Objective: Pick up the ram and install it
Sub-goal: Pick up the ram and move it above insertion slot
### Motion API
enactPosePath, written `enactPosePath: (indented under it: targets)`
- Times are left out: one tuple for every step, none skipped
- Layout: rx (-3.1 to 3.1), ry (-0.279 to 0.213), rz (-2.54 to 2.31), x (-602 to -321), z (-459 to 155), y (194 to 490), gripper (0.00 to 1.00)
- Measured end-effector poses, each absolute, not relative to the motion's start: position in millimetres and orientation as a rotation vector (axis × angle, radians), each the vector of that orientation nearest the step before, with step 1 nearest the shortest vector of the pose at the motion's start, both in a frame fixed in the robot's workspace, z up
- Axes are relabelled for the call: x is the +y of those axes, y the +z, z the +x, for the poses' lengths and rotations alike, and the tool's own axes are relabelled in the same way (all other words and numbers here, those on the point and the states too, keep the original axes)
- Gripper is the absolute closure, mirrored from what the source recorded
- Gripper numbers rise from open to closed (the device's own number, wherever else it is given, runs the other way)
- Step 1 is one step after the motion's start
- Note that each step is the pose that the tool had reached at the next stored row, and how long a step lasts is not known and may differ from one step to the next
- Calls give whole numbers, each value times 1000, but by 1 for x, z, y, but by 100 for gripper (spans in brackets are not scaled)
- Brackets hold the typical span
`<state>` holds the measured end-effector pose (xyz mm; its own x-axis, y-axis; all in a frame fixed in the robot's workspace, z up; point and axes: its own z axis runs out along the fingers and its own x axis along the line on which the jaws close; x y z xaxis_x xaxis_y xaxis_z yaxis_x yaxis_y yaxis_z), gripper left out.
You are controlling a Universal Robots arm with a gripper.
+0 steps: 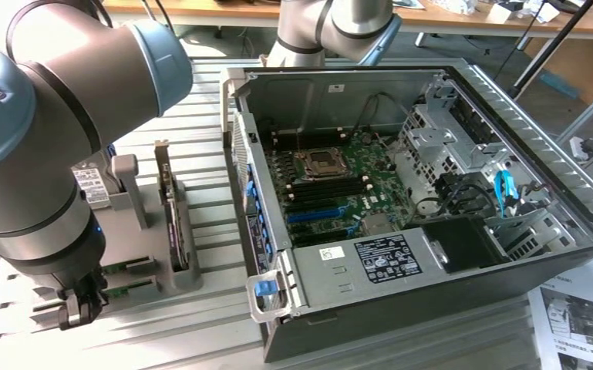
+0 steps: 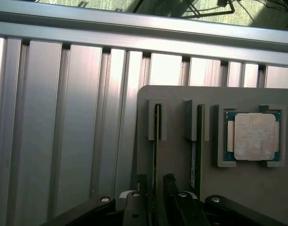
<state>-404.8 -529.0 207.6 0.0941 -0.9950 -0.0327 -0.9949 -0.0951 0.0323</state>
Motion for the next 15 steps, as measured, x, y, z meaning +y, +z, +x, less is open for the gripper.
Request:
enactPosePath:
  targets:
    - [-2112, -72, 2322, -529, -405, 208, 72]
    - [-2112, -72, 2322, -529, -405, 208, 72]
    - [-2112, -72, 2322, -529, -405, 208, 72]
    - [-2112, -72, 2322, -529, -405, 208, 72]
    - [-2112, -72, 2322, -529, -405, 208, 72]
    - [-2112, -72, 2322, -529, -405, 208, 72]
    - [-2112, -72, 2322, -529, -405, 208, 72]
    - [-2112, -72, 2322, -529, -405, 208, 72]
    - [-2112, -72, 2322, -529, -405, 208, 72]
    - [-2112, -72, 2322, -529, -405, 208, 72]
    - [-2112, -72, 2322, -529, -405, 208, 72]
    - [-2112, -72, 2322, -529, -405, 208, 72]
    - [-2112, -72, 2322, -529, -405, 208, 72]
    - [-2112, -72, 2322, -529, -405, 208, 72]
    - [-2112, -72, 2322, -529, -405, 208, 72]
